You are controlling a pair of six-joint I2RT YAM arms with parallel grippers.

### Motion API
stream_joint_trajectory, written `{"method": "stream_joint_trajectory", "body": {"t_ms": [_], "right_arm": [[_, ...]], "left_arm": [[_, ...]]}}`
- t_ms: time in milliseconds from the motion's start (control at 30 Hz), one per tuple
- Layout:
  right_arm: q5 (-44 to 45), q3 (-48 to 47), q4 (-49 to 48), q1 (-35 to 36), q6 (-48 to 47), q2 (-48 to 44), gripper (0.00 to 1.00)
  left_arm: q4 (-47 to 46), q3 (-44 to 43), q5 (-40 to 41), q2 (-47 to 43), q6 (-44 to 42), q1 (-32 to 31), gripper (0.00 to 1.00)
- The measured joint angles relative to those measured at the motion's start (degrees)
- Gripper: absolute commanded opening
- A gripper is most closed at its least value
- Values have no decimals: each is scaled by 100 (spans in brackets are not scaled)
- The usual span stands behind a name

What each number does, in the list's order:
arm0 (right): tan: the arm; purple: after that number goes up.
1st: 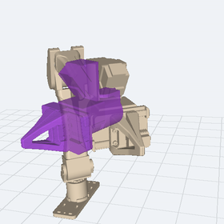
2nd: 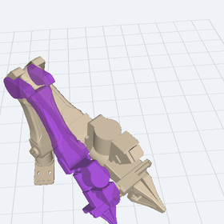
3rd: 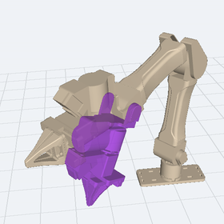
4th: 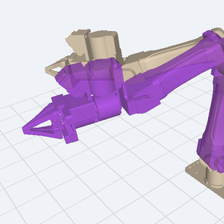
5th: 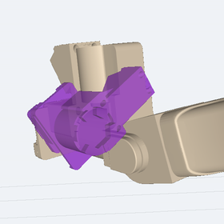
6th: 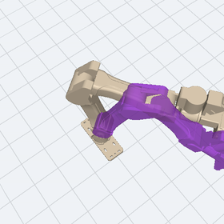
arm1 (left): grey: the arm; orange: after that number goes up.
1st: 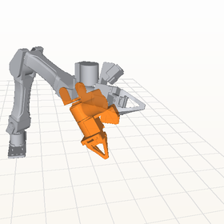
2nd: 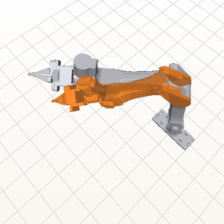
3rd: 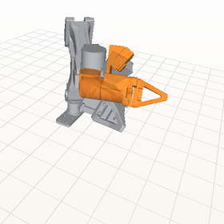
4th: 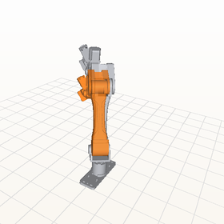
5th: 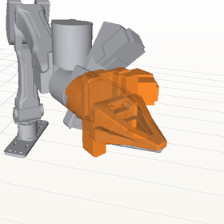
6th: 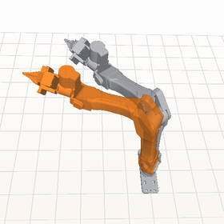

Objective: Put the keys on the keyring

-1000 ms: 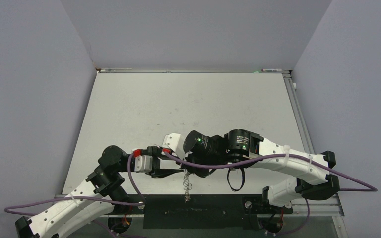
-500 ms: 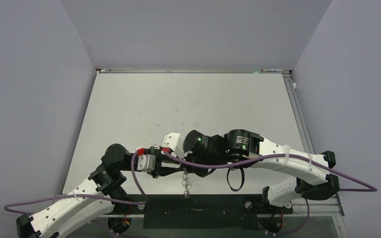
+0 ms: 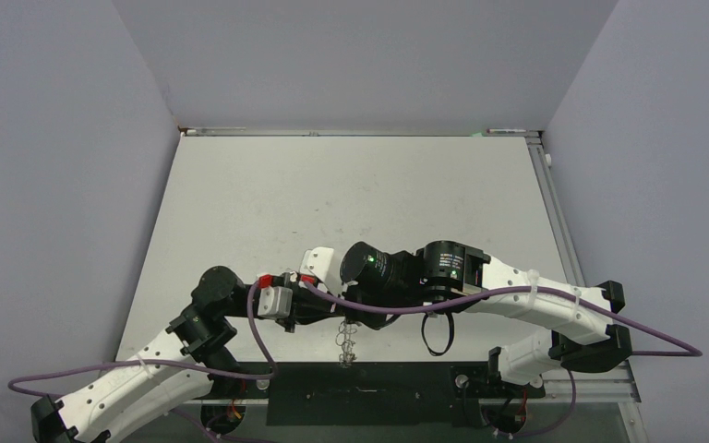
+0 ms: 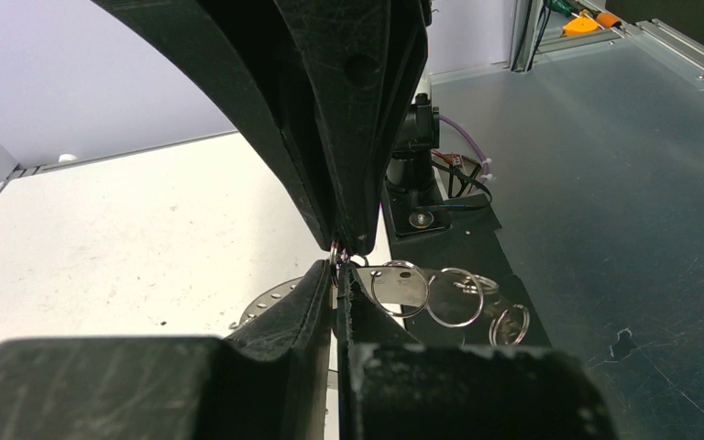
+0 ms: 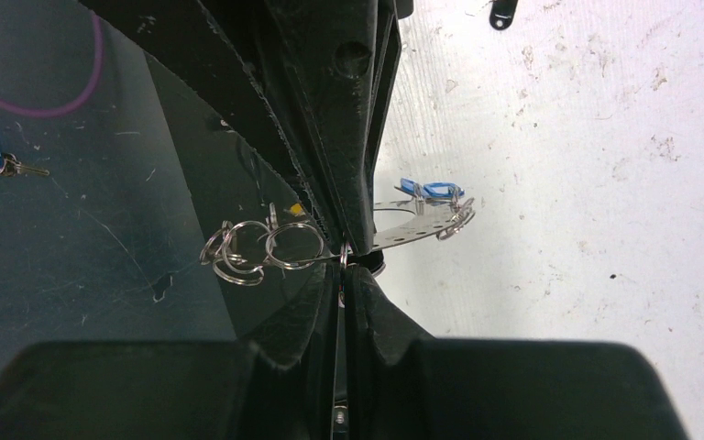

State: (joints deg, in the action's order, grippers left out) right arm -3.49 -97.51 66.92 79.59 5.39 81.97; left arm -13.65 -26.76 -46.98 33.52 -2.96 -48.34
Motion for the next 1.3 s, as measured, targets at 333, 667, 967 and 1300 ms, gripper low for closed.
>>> {"method": "stream_joint_trajectory", "body": {"t_ms": [333, 667, 967, 1300], "right_arm": [[291, -61, -240, 2, 17, -15, 43], [634, 1475, -2695, 2, -13, -2367, 45], [413, 3501, -5031, 2, -168, -3554, 37], [313, 4697, -7047, 2, -522, -3134, 27]], "left_arm": [[-240, 37, 254, -210, 452, 2, 0], [-2662, 743, 1318, -743, 2245, 4, 0], [-4367, 1541, 2800, -793, 3508, 0, 0], [-6019, 1993, 3501, -146, 4229, -24, 0]]}}
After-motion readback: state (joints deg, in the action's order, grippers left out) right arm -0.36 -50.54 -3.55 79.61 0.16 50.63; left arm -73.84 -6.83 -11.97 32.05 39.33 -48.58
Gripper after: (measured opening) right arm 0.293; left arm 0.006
